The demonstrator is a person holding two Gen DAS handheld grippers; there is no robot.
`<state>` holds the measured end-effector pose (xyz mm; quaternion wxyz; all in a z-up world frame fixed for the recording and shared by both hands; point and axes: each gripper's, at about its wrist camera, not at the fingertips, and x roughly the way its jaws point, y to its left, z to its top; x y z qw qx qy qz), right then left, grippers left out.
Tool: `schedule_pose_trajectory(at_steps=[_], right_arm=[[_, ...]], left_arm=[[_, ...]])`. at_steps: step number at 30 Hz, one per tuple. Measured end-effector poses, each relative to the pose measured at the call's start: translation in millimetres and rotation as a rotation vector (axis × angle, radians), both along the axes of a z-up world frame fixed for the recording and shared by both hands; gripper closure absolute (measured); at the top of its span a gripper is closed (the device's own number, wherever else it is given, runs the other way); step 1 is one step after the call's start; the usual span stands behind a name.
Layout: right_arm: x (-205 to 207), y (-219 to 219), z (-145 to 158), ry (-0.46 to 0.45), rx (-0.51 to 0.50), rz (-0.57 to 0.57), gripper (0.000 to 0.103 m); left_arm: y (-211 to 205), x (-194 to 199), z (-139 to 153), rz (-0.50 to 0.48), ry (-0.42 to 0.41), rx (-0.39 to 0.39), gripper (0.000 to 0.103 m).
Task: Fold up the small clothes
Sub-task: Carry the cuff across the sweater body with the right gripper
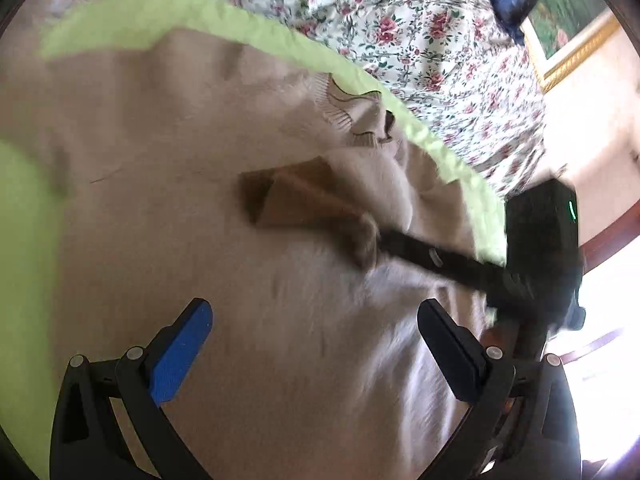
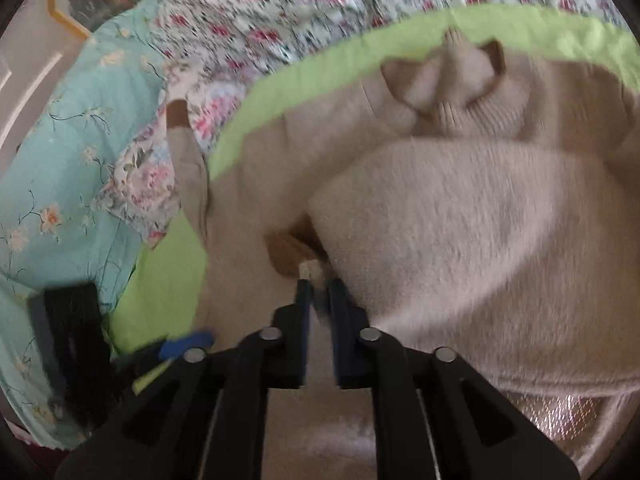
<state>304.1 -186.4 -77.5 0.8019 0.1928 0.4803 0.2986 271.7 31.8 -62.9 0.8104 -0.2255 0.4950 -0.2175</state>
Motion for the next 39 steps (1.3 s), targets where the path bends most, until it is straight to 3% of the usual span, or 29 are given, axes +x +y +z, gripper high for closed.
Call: schedule_pose_trajectory(at_steps=[2, 4, 8, 10, 11, 12, 13, 16, 18, 20, 21, 23, 25, 26, 27, 30, 31, 33, 34, 35, 37, 39], right_arm=[[-5.5, -12.9, 4.8, -0.011, 0.017, -0.020, 0.066], [-12.8, -28.6, 14.1, -0.032, 0.007, -0.060, 0.039], [-34.6, -69.0, 25.6, -0.064, -0.013, -0.150, 0.037], [-42.9, -88.1, 26.5, -0.064, -0.019, -0.202, 0.037], [-45.9, -96.5, 27.4, -0.063, -0.025, -0.229, 0.037], [-49.9, -105.9, 28.2, -0.064, -0.030, -0.256, 0.037], [-55.2, -117.1, 29.4, -0.069, -0.027, -0.283, 0.037], [-67.9, -139.6, 33.5, -0.081, -0.019, -0.342, 0.037], [-75.6, -150.4, 35.8, -0.091, -0.017, -0.372, 0.037], [-80.5, -156.1, 37.4, -0.099, -0.021, -0.390, 0.037], [-82.4, -159.9, 37.7, -0.102, -0.018, -0.401, 0.037], [-84.0, -160.1, 37.3, -0.101, -0.012, -0.405, 0.037], [-84.9, -160.2, 35.5, -0.098, -0.021, -0.403, 0.037], [-84.9, -159.5, 34.4, -0.094, -0.025, -0.402, 0.037], [-85.4, -160.2, 33.1, -0.093, -0.025, -0.398, 0.037], [-85.4, -159.7, 29.2, -0.088, -0.030, -0.389, 0.037], [-84.4, -159.4, 27.8, -0.085, -0.033, -0.388, 0.037], [-83.1, -161.5, 25.3, -0.079, -0.039, -0.403, 0.037], [-82.7, -163.8, 24.4, -0.077, -0.036, -0.416, 0.037], [-82.3, -166.5, 24.0, -0.074, -0.032, -0.431, 0.037], [-82.9, -175.0, 24.2, -0.070, -0.028, -0.465, 0.037], [-84.4, -182.7, 26.8, -0.075, -0.036, -0.489, 0.037]], left_arm=[[-1.0, 25.3, -8.6, 0.002, 0.040, -0.065, 0.001], [-0.9, 45.7, -14.4, 0.023, 0.065, -0.113, 0.001], [-5.1, 75.5, -19.5, 0.060, 0.072, -0.164, 0.004], [-8.1, 79.3, -15.6, 0.073, 0.027, -0.136, 0.042], [-9.8, 80.3, -15.2, 0.059, 0.020, -0.120, 0.085], [-12.2, 79.3, -14.7, 0.034, 0.021, -0.120, 0.095], [-12.1, 76.3, -11.8, 0.020, 0.009, -0.121, 0.096], [-2.2, 57.5, 15.2, 0.054, -0.127, 0.006, 0.097], [14.3, 50.7, 23.8, 0.069, -0.160, 0.027, 0.097], [29.1, 48.2, 20.5, 0.082, -0.144, 0.026, 0.097], [35.7, 47.2, 16.5, 0.089, -0.127, 0.025, 0.102], [46.8, 48.4, 0.6, 0.097, -0.048, -0.003, 0.102], [52.0, 47.1, -17.1, 0.083, 0.038, -0.072, 0.087], [51.9, 45.4, -22.2, 0.085, 0.055, -0.076, 0.071], [49.9, 43.2, -26.8, 0.085, 0.064, -0.074, 0.061], [39.6, 44.7, -27.7, 0.085, 0.059, -0.092, 0.047], [34.8, 48.5, -26.1, 0.088, 0.048, -0.090, 0.047], [21.9, 56.9, -23.6, 0.076, 0.015, -0.048, 0.056], [13.6, 60.7, -23.2, 0.064, 0.006, -0.025, 0.069], [5.4, 65.2, -23.6, 0.045, 0.006, -0.013, 0.098], [-2.0, 63.7, -14.5, 0.029, -0.018, 0.047, 0.100], [4.8, 52.5, 9.4, 0.064, -0.116, 0.098, 0.100]])
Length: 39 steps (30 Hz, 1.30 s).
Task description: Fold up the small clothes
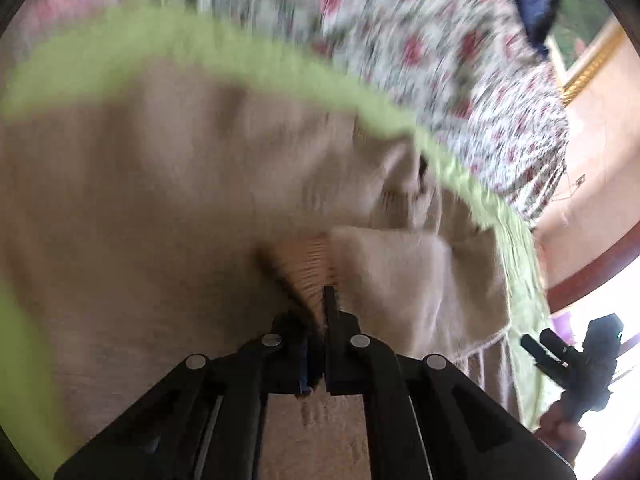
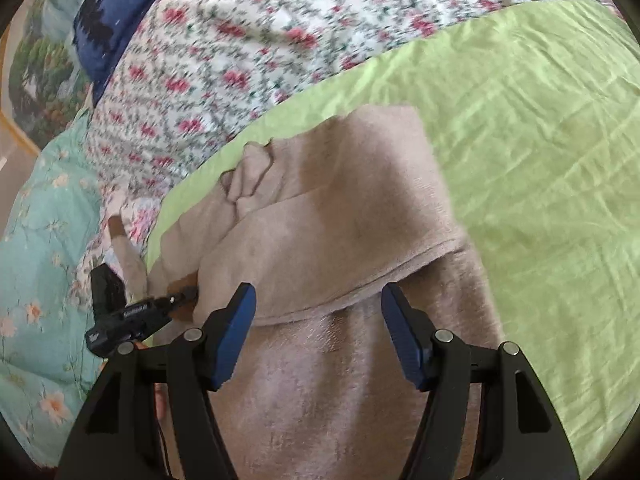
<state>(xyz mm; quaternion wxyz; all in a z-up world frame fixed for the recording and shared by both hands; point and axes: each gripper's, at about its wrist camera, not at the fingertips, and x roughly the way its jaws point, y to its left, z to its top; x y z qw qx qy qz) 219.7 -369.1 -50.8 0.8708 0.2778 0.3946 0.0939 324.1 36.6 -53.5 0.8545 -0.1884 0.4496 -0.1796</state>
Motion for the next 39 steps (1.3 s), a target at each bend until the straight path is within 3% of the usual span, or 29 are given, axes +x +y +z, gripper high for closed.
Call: schedule_pose_trajectory(at_steps=[2, 4, 8, 16, 17, 18, 22, 24, 25, 28, 30, 32, 35, 36, 37, 38, 39], right_arm=[[0.5, -12.0, 3.1, -0.005, -0.030, -0.031, 0.037], [9.6, -19.7, 1.9, 0.005, -0.061, -0.045, 0.034], [42.5, -27.2, -7.0, 0.061, -0.095, -0.045, 0.032], [104.8, -20.3, -40.8, 0.143, -0.128, 0.007, 0.035], [108.2, -17.6, -43.4, 0.149, -0.142, 0.027, 0.045], [109.9, -17.7, -43.7, 0.152, -0.134, 0.046, 0.097], [102.1, -51.8, -18.3, 0.083, -0.146, -0.029, 0.095], [102.8, -61.3, -21.0, 0.102, -0.172, -0.048, 0.096], [103.8, -63.8, -25.2, 0.123, -0.222, -0.077, 0.103], [96.4, -71.6, -27.9, 0.167, -0.266, -0.138, 0.100], [79.5, -61.7, -11.1, 0.083, -0.207, -0.113, 0.099], [73.3, -34.5, -0.8, 0.028, -0.198, -0.012, 0.098], [78.3, -0.2, -16.2, 0.068, -0.149, 0.129, 0.075], [81.6, 2.8, -28.4, 0.116, -0.202, 0.115, 0.071], [82.8, -2.1, -38.0, 0.145, -0.254, 0.074, 0.074], [82.5, -11.6, -41.5, 0.134, -0.227, 0.048, 0.080], [80.6, -18.8, -42.2, 0.134, -0.200, 0.022, 0.095]], left_arm=[[16.5, -6.3, 10.8, 0.034, -0.043, 0.005, 0.100], [30.4, -3.9, 4.9, 0.075, -0.022, 0.050, 0.100], [58.0, -4.2, -7.3, 0.158, 0.025, -0.005, 0.100], [35.0, -12.0, -9.4, 0.096, 0.028, -0.001, 0.099], [30.7, -11.2, -8.0, 0.088, 0.025, 0.000, 0.099], [29.2, -11.7, -3.8, 0.077, 0.017, -0.004, 0.099], [12.1, -10.0, 7.1, 0.019, -0.034, -0.028, 0.099], [4.7, -6.4, 1.5, 0.014, -0.035, -0.012, 0.099], [3.3, -4.6, -1.8, 0.014, -0.025, -0.007, 0.099], [6.0, -3.2, -8.8, 0.023, 0.000, -0.012, 0.099], [9.8, -3.6, -8.6, 0.024, -0.003, -0.023, 0.099], [10.9, -2.3, -10.0, 0.026, 0.006, -0.025, 0.099], [13.1, -3.0, -10.5, 0.027, 0.004, 0.009, 0.099], [15.5, -3.9, -12.2, 0.032, 0.006, 0.034, 0.098], [19.1, -5.0, -14.6, 0.030, 0.016, 0.043, 0.098], [25.1, -6.6, -17.9, 0.031, 0.032, 0.048, 0.098], [31.9, -8.9, -19.4, 0.036, 0.042, 0.055, 0.098]])
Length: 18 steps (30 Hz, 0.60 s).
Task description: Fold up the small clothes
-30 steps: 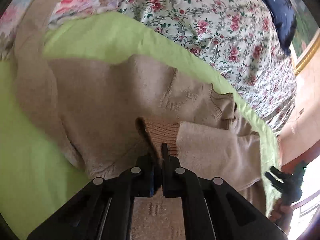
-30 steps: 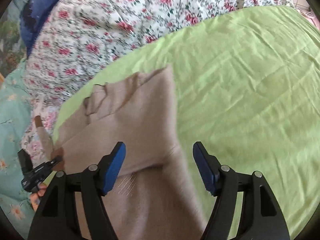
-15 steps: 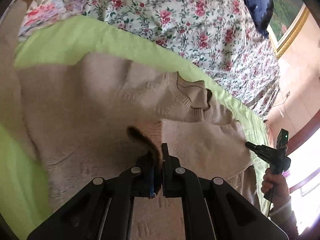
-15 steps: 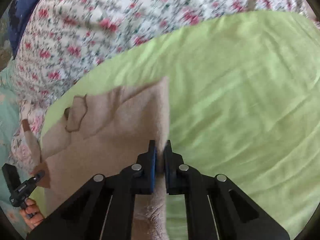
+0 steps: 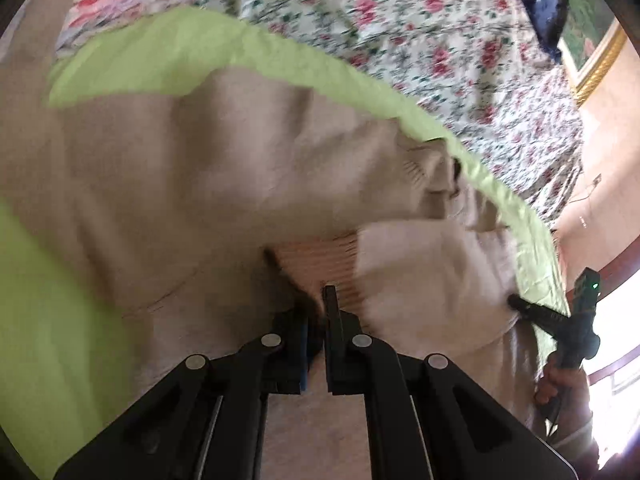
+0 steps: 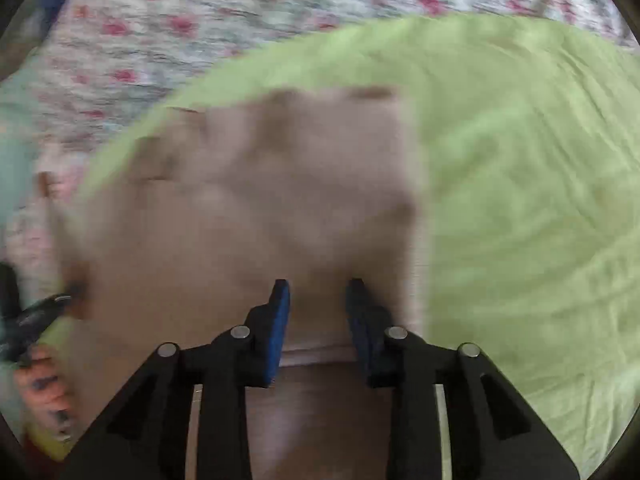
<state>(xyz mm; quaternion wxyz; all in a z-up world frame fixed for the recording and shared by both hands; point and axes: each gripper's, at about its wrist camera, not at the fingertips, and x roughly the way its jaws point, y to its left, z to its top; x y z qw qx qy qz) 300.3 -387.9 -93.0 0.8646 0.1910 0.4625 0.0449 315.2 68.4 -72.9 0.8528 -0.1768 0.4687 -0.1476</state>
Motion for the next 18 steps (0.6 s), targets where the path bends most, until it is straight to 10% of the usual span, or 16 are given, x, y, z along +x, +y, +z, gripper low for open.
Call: schedule_pose_trajectory(at_steps=[2, 7, 14, 18], right_arm=[[-12.4, -9.9, 8.0, 0.001, 0.043, -0.064, 0.100], [-51.2, 25.4, 42.0, -0.104, 0.114, 0.054, 0.042], [-84.8, 84.0, 45.0, -0.109, 0.155, 0.209, 0.042], [-91.2, 101.6, 35.7, -0.075, 0.124, 0.233, 0.042]], left_arm=[[16.7, -7.0, 4.8, 0.018, -0.003, 0.016, 0.098], [72.8, -10.4, 41.6, 0.154, -0.095, 0.141, 0.088], [156.6, 58.1, 80.4, 0.400, -0.141, 0.303, 0.027], [185.3, 116.0, 86.0, 0.468, -0.129, 0.381, 0.021]])
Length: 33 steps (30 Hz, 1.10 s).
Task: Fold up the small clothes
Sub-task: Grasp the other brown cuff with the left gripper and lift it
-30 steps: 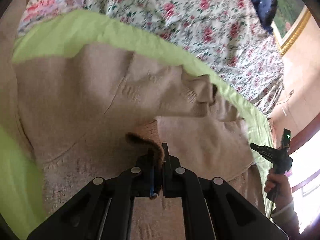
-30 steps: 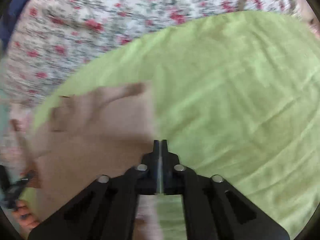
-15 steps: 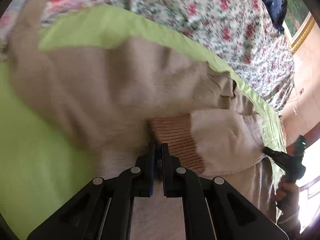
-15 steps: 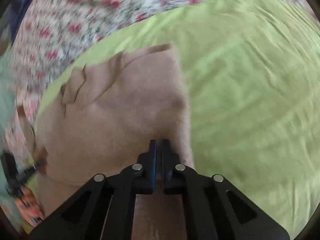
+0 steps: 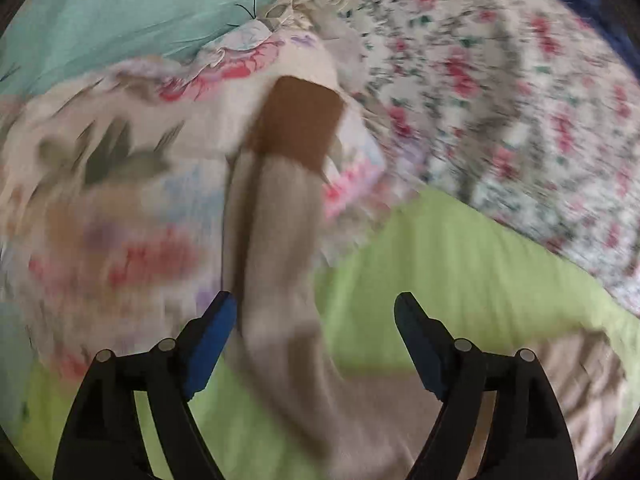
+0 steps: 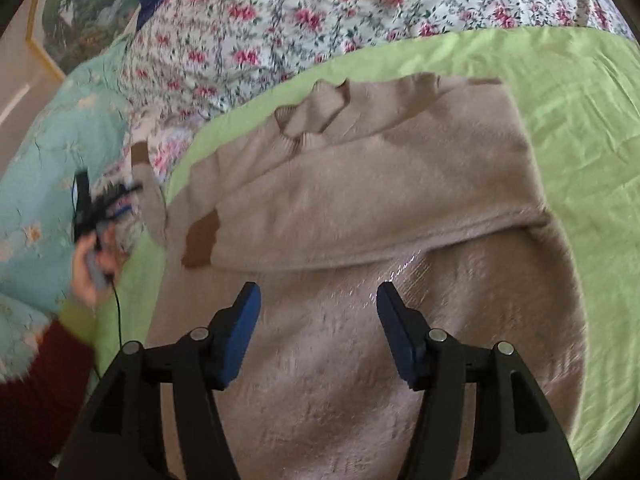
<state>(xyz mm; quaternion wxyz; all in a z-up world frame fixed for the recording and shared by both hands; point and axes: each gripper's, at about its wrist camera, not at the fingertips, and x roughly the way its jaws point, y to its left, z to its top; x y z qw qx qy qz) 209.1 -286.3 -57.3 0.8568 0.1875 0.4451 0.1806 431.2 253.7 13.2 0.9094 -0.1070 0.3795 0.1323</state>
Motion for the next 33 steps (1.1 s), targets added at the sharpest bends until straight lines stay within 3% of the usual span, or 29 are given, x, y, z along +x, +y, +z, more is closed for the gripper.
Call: schedule_pose_trajectory(at_steps=[2, 3, 4, 5, 6, 12, 18, 24, 28, 33], right_arm=[[0.8, -0.2, -6.0, 0.026, 0.003, 0.005, 0.042], [0.5, 0.6, -7.4, 0.030, 0.001, 0.004, 0.042], [-1.2, -0.6, -8.2, 0.033, -0.002, 0.002, 0.042], [-0.7, -0.8, -8.8, 0.035, -0.005, 0.000, 0.042], [-1.8, -2.3, -8.9, 0.036, -0.009, -0.001, 0.042], [-7.2, -15.7, -7.2, 0.027, 0.015, -0.041, 0.042], [-12.8, -15.5, -3.2, 0.009, 0.054, -0.062, 0.042], [-23.6, -27.0, -5.7, 0.013, 0.084, -0.101, 0.042], [-29.9, -45.5, -6.9, 0.011, 0.104, -0.151, 0.042], [-32.3, -64.9, -7.6, 0.008, 0.115, -0.201, 0.042]], left_arm=[[10.8, 26.9, -6.7, 0.029, 0.037, 0.030, 0.023], [15.4, 37.9, -11.6, 0.040, 0.059, 0.046, 0.033], [18.8, 44.2, -15.3, 0.039, 0.069, 0.057, 0.047], [20.8, 48.3, -18.2, 0.032, 0.080, 0.059, 0.090], [22.1, 49.9, -21.8, 0.015, 0.094, 0.037, 0.096], [-17.6, -9.3, 12.7, -0.167, -0.085, -0.083, 0.096], [-124.3, -75.1, 43.8, -0.456, -0.192, -0.108, 0.096], [-237.0, -105.2, 27.2, -0.660, -0.148, -0.119, 0.096], [-301.9, -107.8, -0.7, -0.748, -0.091, -0.122, 0.096], [-362.8, -104.7, -44.0, -0.827, 0.019, -0.060, 0.091]])
